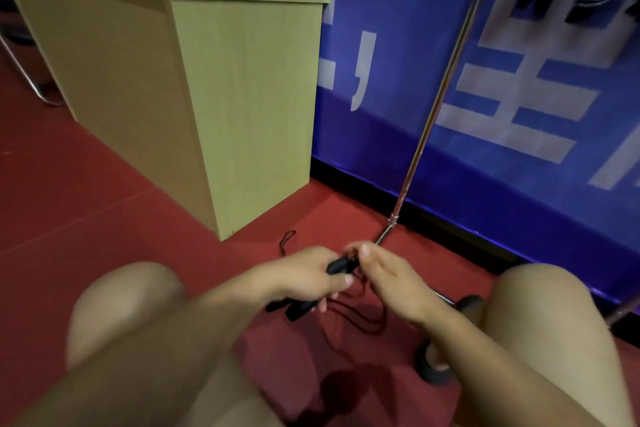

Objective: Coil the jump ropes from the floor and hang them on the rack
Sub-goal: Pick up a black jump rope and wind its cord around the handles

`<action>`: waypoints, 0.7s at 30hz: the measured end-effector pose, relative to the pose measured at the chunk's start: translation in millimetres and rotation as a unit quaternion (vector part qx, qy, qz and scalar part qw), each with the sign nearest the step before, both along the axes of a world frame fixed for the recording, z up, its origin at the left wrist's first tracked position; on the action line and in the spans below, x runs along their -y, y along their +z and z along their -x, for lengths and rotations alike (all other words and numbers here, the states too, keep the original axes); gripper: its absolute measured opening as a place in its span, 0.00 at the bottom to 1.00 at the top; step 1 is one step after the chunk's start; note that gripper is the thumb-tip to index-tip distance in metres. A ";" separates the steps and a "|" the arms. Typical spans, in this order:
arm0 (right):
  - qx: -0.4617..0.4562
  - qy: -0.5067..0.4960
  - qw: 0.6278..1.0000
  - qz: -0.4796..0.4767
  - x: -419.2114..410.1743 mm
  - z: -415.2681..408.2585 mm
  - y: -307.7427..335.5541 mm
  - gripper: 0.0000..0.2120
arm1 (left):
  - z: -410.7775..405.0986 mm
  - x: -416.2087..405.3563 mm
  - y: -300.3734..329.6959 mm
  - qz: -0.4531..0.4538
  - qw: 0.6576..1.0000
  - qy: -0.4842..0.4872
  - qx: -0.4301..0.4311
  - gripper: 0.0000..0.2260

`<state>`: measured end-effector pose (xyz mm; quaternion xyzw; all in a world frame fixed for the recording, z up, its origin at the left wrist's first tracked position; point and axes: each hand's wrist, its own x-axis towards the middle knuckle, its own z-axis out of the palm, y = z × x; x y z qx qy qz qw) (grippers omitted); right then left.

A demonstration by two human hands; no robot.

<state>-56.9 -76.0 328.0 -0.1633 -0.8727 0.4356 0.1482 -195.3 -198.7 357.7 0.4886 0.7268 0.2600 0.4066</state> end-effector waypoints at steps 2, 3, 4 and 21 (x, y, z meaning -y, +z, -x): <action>0.006 0.014 0.998 -0.055 4.3 -17.6 -14.9 0.10 | -14.6 0.2 -9.2 0.010 0.996 -0.029 -0.083 0.12; -0.009 0.005 0.998 -0.064 3.8 -24.0 -19.0 0.09 | -19.7 -2.7 -11.8 0.011 0.995 -0.035 -0.094 0.10; -0.027 -0.018 0.998 -0.050 3.9 -29.7 -19.4 0.08 | -22.8 -6.2 -13.3 0.006 0.995 -0.036 -0.091 0.09; -0.158 -0.280 0.817 0.479 14.8 -30.4 -16.6 0.13 | -38.6 9.7 -26.0 -0.063 0.922 0.274 0.266 0.29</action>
